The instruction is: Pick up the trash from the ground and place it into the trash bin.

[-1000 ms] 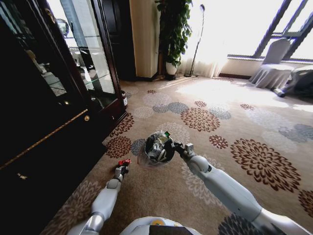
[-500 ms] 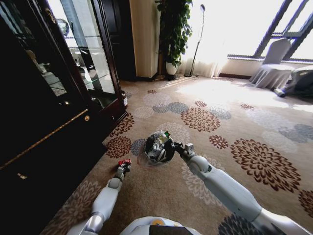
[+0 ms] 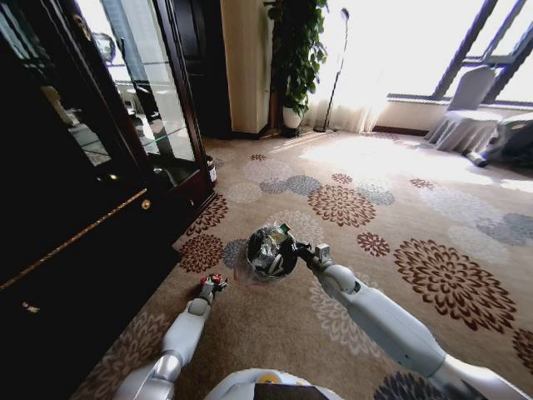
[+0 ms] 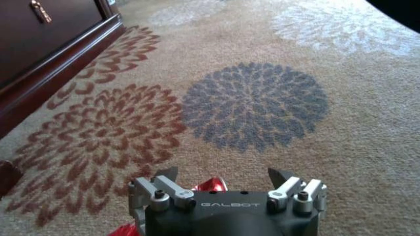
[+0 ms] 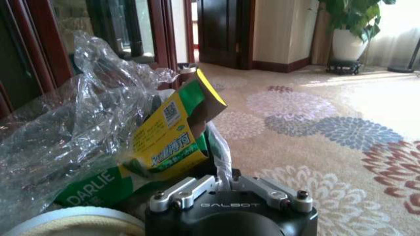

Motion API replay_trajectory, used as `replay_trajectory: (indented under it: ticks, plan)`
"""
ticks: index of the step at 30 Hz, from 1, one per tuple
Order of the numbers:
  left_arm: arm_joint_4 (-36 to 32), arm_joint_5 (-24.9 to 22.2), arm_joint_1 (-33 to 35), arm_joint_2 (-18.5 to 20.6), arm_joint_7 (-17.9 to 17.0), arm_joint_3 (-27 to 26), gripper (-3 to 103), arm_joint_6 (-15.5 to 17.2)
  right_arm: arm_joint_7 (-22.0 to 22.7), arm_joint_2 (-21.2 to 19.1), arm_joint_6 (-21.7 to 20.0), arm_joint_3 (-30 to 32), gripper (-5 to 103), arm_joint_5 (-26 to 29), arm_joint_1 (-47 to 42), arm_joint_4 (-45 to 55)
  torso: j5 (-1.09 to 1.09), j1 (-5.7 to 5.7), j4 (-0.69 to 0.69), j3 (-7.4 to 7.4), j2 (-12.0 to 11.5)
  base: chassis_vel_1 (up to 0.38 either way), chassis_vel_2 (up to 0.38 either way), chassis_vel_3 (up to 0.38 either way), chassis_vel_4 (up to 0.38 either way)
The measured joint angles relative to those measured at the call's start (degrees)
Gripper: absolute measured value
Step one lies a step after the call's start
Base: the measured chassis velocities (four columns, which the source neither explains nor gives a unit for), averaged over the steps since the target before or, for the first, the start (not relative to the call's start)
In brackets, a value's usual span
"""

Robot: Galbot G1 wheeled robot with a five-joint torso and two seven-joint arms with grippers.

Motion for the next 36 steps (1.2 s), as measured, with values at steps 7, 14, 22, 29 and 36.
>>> replay_trajectory:
  ticks: [7,14,22,29,36]
  plan:
    - [-5.9,2.2,3.2,-0.6,-3.3,-0.9,86,10.9,0.0,0.0,0.0,0.0,1,0.0,0.0,0.0,0.0,0.04,0.0,0.01,0.0,-0.1,0.089,0.088,-0.109]
    - [-13.0,-0.4,7.6,0.4,-3.9,-0.9,70,14.8,0.0,0.0,0.0,0.0,1,0.0,0.0,0.0,0.0,-0.03,0.01,-0.01,0.0,0.0,0.0,0.0,0.0]
    - [-13.8,-3.0,9.0,1.4,-4.5,-3.2,46,14.0,0.0,0.0,0.0,0.0,1,0.0,0.0,0.0,-0.01,0.0,0.0,0.0,0.0,0.0,0.0,0.0,0.0]
    - [-16.8,-5.0,11.5,2.7,-4.1,-4.4,30,13.1,0.0,0.0,0.0,0.0,1,0.0,0.0,0.0,-0.01,0.0,0.01,0.0,0.0,0.0,0.0,0.0,0.0]
    - [-20.3,-7.3,14.5,3.7,-3.4,-5.6,7,11.1,0.0,0.0,0.0,0.0,1,0.0,0.0,0.0,-0.01,0.0,0.0,0.0,0.0,0.0,0.0,0.0,0.0]
